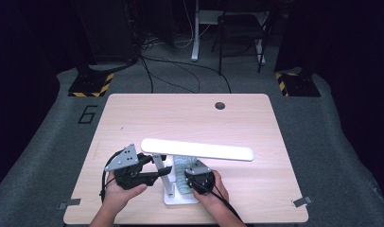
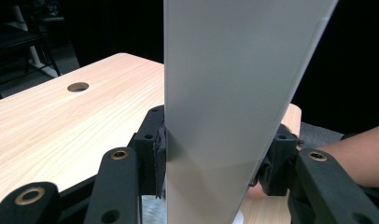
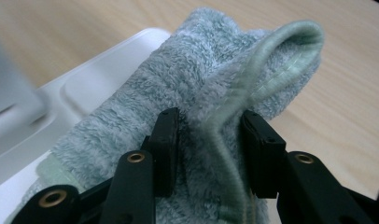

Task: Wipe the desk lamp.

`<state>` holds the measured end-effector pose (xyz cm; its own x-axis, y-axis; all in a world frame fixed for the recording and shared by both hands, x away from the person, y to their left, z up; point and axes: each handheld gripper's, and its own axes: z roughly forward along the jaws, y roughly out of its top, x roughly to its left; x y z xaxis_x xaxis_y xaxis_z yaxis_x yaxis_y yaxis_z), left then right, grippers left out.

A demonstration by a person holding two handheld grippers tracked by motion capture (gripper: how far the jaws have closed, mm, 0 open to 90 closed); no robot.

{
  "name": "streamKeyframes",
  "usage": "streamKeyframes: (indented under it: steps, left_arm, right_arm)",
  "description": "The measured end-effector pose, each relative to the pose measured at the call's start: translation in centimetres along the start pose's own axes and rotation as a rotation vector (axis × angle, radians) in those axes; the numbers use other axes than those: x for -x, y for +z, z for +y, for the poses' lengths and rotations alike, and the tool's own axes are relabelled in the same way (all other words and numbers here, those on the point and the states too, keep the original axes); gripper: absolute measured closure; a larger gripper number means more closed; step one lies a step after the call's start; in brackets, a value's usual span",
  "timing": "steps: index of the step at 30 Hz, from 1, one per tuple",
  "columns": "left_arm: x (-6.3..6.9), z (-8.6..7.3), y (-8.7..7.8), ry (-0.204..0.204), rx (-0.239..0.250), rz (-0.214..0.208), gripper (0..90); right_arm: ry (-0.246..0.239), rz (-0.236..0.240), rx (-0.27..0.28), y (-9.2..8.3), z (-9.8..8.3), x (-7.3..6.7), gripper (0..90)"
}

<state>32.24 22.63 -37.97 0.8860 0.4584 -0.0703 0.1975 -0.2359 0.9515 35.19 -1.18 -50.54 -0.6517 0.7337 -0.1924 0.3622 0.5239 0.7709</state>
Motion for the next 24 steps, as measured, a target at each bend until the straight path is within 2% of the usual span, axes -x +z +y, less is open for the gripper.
streamKeyframes:
  steps: [2,7,9,13,17,19,20,21,23,24]
  left_arm:
    - [0.0,0.0,0.0,0.0,-0.001,0.0,52.8]
    - [-0.1,0.0,0.0,-0.011,0.001,-0.006,52.4]
    - [0.0,0.0,0.0,-0.012,0.003,-0.004,52.4]
    - [0.0,0.0,0.0,-0.011,0.002,-0.005,52.4]
    - [0.0,-0.1,0.0,-0.01,0.0,-0.01,52.3]
    - [0.0,-0.1,0.0,-0.009,0.003,-0.009,52.2]
    - [0.1,-0.1,0.0,-0.007,0.002,-0.008,52.2]
    - [0.1,-0.1,0.0,-0.006,0.0,-0.005,52.2]
    - [0.1,-0.1,0.1,0.003,-0.002,0.002,52.1]
    - [0.2,-0.1,0.1,0.0,-0.002,0.0,52.1]
  right_arm:
    - [0.009,0.024,-0.002,-0.7,-0.6,-0.3,60.3]
    - [0.078,0.125,-0.016,-2.8,-1.9,-0.7,59.3]
    - [0.076,0.14,-0.021,-3.3,-2.2,-0.9,59.0]
    - [0.034,0.121,0.002,-3.3,-2.6,-1.3,59.1]
    - [0.042,0.125,-0.006,-3.3,-2.6,-1.2,59.1]
    - [0.006,0.122,0.011,-3.2,-2.8,-1.0,59.2]
    - [0.006,0.125,0.013,-3.1,-2.8,-0.8,59.2]
    - [0.028,0.124,0.014,-3.0,-2.8,-0.8,59.3]
    - [0.026,0.124,0.012,-2.8,-2.7,-0.5,59.3]
    - [0.045,0.125,0.004,-2.7,-2.6,-0.4,59.3]
